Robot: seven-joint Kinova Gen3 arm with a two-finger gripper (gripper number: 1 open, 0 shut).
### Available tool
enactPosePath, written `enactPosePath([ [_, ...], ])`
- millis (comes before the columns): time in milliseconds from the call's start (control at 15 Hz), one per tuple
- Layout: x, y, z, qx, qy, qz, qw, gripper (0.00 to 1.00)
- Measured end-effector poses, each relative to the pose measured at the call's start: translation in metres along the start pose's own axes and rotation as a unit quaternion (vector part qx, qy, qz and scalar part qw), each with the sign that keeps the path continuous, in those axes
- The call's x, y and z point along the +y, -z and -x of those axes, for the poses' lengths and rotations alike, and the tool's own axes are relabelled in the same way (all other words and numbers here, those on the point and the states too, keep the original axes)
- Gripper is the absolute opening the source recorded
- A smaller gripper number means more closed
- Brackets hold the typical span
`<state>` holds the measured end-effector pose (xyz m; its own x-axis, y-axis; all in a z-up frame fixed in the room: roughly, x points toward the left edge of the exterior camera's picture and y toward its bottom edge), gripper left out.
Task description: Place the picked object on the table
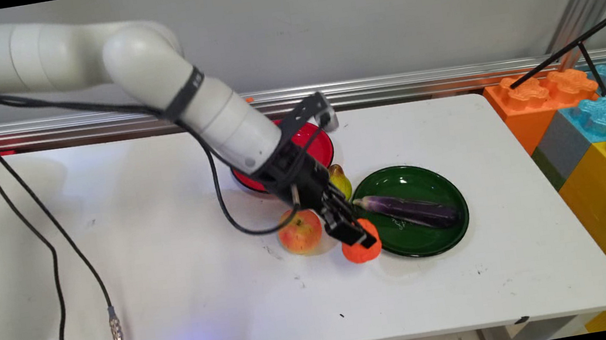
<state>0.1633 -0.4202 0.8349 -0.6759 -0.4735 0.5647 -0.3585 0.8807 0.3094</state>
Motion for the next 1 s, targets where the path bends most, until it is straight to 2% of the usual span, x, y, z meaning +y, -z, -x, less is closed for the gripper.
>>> enactPosePath([
  [533,-0.008,-0.037,0.041,-0.021,-0.003,-0.018,0.9996,0.00],
  [1000,-0.011,-0.047,0.056,-0.021,-0.005,-0.028,0.9994,0.00],
])
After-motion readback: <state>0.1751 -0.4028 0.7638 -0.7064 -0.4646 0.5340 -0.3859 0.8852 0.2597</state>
